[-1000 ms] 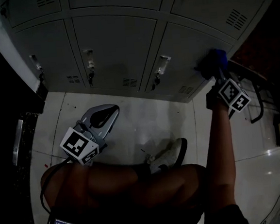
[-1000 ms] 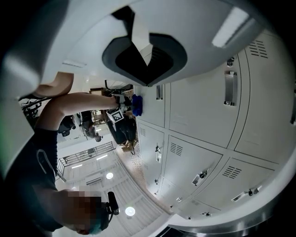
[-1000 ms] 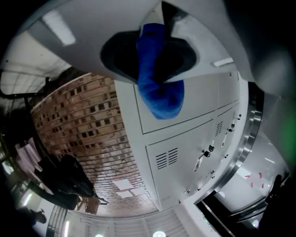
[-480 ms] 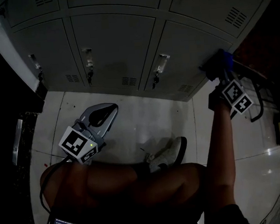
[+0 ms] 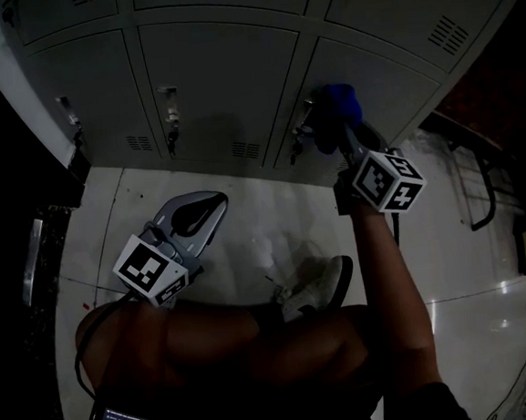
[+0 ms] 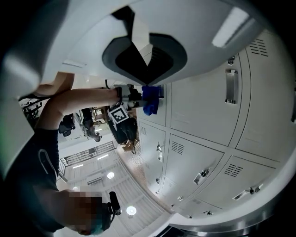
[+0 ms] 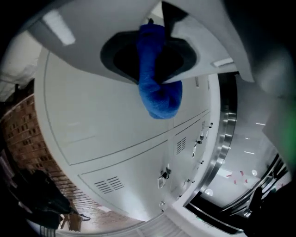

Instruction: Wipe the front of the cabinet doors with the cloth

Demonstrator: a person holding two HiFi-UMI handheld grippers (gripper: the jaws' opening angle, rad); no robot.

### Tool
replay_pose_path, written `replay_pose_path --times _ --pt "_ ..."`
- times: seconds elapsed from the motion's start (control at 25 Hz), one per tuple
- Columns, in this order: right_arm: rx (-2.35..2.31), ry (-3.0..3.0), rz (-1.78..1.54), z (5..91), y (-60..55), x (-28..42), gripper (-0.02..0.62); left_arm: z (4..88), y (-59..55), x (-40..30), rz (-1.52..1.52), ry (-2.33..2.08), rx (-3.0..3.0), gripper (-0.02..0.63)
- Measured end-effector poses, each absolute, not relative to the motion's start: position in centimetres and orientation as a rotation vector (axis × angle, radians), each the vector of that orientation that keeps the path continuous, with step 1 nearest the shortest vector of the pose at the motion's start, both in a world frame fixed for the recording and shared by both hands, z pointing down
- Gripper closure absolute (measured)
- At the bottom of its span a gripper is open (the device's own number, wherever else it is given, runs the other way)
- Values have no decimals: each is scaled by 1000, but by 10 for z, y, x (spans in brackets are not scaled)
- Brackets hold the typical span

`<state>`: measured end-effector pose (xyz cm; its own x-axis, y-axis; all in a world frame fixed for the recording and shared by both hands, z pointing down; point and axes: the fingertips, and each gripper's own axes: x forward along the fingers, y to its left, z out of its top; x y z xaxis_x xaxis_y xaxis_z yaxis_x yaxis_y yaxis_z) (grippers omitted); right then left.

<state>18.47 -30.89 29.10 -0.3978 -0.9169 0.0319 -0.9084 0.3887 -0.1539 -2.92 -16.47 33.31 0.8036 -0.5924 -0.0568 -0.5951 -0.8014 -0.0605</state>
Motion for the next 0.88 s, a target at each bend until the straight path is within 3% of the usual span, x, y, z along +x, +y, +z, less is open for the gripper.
replay_pose_path --times 0.32,0.88 --pt "-1649 2756 -238 347 -327 132 514 333 -164 -28 60 952 -2912 601" --pt "-1890 2651 -185 362 -335 197 514 336 -162 -26 47 940 -2915 600"
